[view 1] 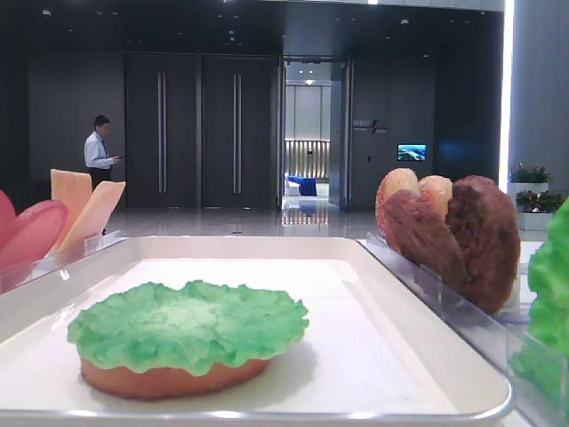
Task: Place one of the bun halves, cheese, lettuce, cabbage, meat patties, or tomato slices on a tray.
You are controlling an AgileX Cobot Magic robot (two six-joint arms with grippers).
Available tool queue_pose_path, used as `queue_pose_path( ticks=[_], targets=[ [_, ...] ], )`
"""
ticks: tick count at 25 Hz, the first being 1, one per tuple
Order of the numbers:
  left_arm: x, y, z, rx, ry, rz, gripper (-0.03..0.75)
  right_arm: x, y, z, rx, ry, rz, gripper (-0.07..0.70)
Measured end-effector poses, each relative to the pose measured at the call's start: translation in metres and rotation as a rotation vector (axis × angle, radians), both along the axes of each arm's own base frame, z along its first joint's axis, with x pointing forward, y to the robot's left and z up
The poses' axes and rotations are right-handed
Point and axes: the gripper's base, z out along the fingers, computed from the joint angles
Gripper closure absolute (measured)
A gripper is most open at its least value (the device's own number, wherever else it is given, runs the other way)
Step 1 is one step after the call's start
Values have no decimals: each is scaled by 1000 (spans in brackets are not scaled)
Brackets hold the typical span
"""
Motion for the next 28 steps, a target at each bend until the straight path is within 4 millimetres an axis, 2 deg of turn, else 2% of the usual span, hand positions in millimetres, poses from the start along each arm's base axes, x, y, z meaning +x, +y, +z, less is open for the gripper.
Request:
queue_pose_path(
  ticks=[5,8,16,20,23,24,28],
  targets=[
    [0,0,0,0,0,0,558,-17,-46,12,-41,9,-141,218],
    [0,0,0,0,0,0,558,-29,-60,20,-48,-14,-188,218],
    [0,0,0,0,0,0,558,-51,-60,34,-51,-59,-159,218],
    [0,0,0,0,0,0,558,-68,-57,44,-30,-113,-127,218],
    [0,0,0,0,0,0,558,-90,-52,55,5,-187,-90,218],
    [0,0,0,0,0,0,558,-104,-51,61,18,-232,-79,218],
    [0,0,0,0,0,0,558,-131,-47,61,45,-297,-47,218]
  ],
)
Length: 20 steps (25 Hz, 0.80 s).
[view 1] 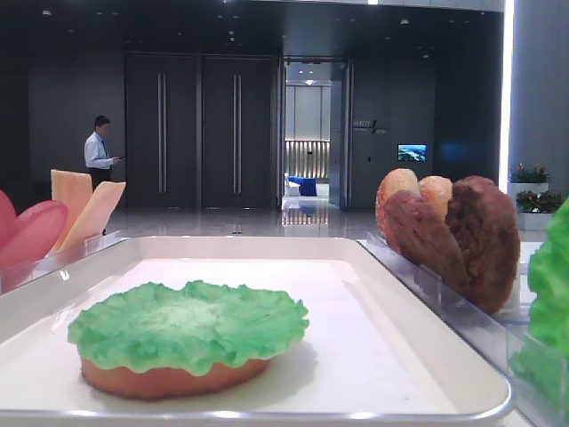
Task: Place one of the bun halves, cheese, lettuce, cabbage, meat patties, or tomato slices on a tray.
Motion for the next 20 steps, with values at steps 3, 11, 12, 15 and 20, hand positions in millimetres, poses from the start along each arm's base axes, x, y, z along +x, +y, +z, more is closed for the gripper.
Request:
queue_pose_path(
  ticks=[3,11,12,15,20],
  targets=[
    [0,0,0,0,0,0,558,-21,1,-4,8,-42,8,218],
    [0,0,0,0,0,0,558,-63,4,-43,24,-80,24,218],
    [0,0,0,0,0,0,558,-67,4,-50,24,-81,24,218],
    [0,0,0,0,0,0,558,-77,6,-68,37,-107,33,218],
    [0,0,0,0,0,0,558,-90,6,-94,40,-180,37,218]
  ],
)
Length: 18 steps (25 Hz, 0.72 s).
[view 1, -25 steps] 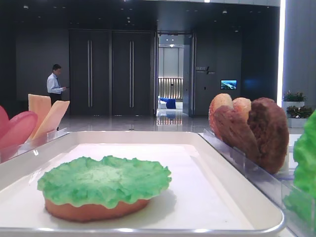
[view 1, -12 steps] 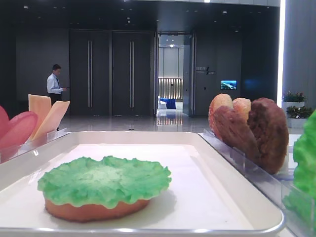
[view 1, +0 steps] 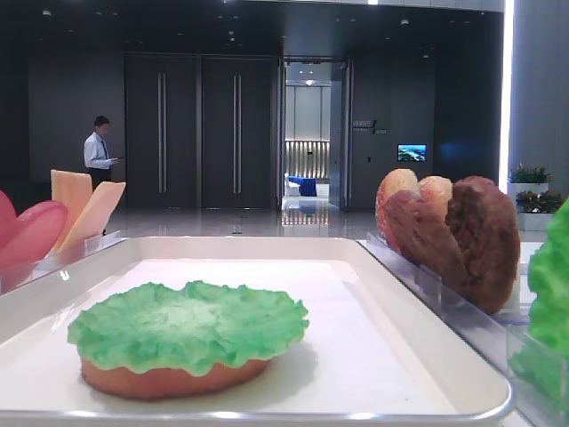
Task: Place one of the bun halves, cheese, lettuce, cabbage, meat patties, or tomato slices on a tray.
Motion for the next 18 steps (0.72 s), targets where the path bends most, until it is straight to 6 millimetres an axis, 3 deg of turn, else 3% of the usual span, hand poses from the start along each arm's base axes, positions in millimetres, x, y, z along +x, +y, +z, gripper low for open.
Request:
queue_pose_path(
  ticks=[6,18],
  targets=[
    [0,0,0,0,0,0,558,-11,2,-23,0,-64,22,218],
    [0,0,0,0,0,0,558,-19,7,-34,-18,-65,93,219]
  ],
)
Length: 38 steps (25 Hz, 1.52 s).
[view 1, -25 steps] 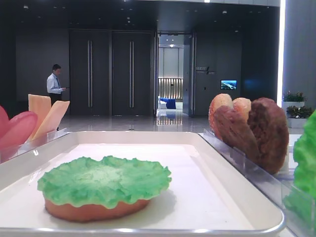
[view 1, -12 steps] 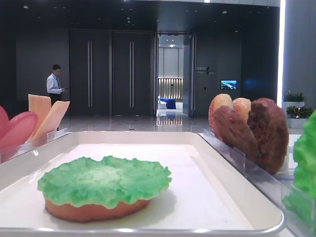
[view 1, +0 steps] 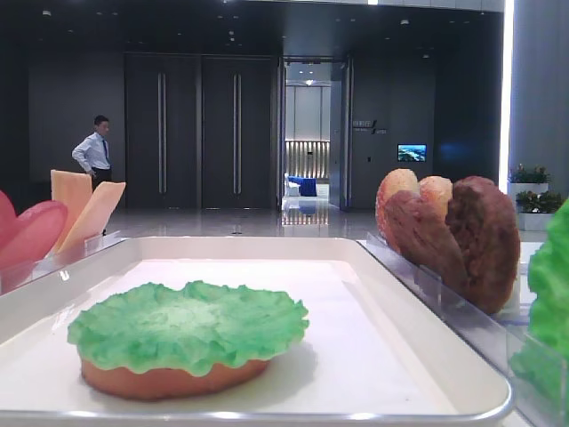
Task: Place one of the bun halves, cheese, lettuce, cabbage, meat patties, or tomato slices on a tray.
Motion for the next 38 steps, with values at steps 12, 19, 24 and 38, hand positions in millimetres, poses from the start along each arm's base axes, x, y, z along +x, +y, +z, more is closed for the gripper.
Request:
queue_pose_path(
  ticks=[12,19,24,38],
  targets=[
    [0,0,0,0,0,0,558,1,-1,-4,6,24,-10,370],
    [0,0,0,0,0,0,558,1,-1,-4,6,24,-11,395],
    [0,0,0,0,0,0,558,1,-1,-4,7,24,-11,395],
    [0,0,0,0,0,0,558,1,-1,-4,7,24,-11,395]
  ],
)
